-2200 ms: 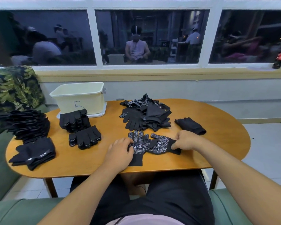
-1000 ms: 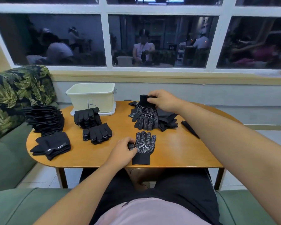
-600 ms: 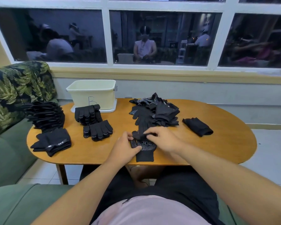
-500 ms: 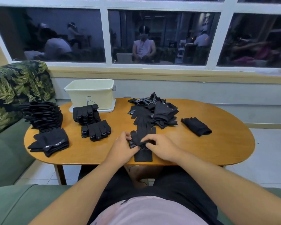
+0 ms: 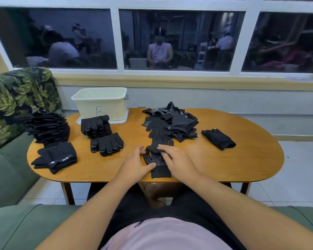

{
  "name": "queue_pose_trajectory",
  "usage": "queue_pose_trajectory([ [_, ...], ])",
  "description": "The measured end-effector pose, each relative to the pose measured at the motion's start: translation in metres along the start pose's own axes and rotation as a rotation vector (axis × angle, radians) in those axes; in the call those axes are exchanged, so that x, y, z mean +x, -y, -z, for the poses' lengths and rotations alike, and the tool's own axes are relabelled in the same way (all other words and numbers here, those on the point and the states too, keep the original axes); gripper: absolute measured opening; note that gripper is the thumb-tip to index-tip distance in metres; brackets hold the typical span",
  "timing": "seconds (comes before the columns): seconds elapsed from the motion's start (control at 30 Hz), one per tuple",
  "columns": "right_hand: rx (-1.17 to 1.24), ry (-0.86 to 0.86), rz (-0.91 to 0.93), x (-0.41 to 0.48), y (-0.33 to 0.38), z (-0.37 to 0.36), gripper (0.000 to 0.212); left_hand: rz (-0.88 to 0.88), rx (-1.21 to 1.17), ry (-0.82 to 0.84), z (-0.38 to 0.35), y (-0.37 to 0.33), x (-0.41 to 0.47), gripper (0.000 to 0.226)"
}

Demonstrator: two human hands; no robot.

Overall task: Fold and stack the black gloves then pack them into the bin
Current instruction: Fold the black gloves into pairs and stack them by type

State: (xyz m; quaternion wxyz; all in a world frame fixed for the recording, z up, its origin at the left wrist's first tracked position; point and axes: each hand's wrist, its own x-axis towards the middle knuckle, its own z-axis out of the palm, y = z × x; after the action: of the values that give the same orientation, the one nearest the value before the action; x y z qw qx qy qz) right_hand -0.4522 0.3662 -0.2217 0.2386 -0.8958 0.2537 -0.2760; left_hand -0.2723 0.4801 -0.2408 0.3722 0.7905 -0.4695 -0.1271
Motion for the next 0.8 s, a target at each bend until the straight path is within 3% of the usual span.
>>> queue_pose_trajectory([
  [0.2,-0.064,0.136,0.059,-0.015,-0.003,-0.006,0.036,-0.014,-0.018,-0.006,0.000,-0.001,-0.001,0.092],
  [0.5,-0.085,0.057,0.072,-0.020,-0.005,-0.008,0.035,-0.055,0.017,-0.028,0.000,-0.003,-0.003,0.074],
  [0.8,-0.192,0.039,0.128,-0.024,-0.006,-0.012,0.039,-0.048,0.064,-0.021,0.000,-0.003,-0.002,0.075],
])
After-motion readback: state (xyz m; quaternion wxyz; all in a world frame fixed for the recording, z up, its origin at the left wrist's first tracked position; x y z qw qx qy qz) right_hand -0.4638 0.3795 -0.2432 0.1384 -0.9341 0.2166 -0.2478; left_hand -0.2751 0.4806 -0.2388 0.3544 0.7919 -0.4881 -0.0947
